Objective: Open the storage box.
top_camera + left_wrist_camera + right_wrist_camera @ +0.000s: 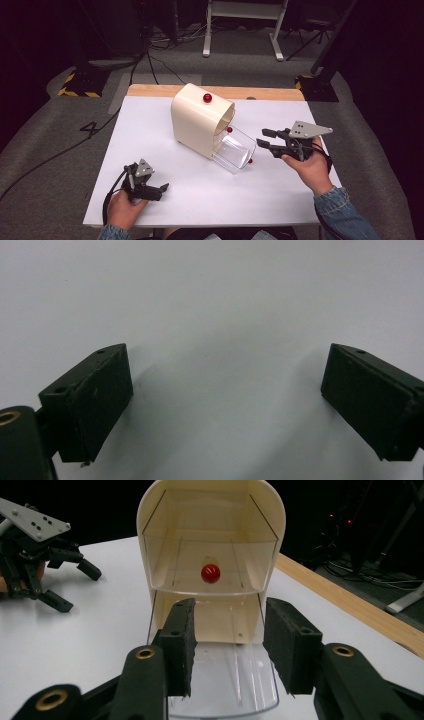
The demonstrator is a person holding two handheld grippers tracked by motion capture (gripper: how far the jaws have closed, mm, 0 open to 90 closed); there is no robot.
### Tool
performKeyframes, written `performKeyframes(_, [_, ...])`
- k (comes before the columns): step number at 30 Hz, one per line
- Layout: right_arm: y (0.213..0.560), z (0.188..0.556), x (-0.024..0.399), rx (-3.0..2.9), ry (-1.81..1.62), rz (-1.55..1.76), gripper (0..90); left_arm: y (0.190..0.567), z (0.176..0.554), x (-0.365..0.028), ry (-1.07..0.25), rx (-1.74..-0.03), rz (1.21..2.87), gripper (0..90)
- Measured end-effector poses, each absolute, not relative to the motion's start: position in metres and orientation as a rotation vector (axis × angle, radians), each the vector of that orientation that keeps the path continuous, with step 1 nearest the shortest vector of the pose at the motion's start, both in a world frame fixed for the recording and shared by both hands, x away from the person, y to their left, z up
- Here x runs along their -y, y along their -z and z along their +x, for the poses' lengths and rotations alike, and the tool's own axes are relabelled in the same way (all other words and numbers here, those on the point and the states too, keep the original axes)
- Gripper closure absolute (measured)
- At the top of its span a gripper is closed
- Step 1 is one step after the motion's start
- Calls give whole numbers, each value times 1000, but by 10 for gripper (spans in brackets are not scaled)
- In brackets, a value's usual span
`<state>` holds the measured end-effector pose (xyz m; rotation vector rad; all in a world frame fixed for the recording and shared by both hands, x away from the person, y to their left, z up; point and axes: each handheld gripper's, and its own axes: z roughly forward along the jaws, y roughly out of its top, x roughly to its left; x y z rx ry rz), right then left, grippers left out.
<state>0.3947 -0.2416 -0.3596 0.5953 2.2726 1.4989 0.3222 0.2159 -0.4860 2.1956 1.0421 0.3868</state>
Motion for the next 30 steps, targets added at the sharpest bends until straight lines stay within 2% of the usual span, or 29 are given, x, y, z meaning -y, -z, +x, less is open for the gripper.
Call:
performKeyframes(20, [392, 440, 180, -2329, -1561, 522, 601, 486, 321, -215, -420, -1030, 2203, 70])
performKeyframes(30, [394, 442, 171, -2325, -1531, 506, 737, 486, 321, -215, -410, -1036, 2199, 70])
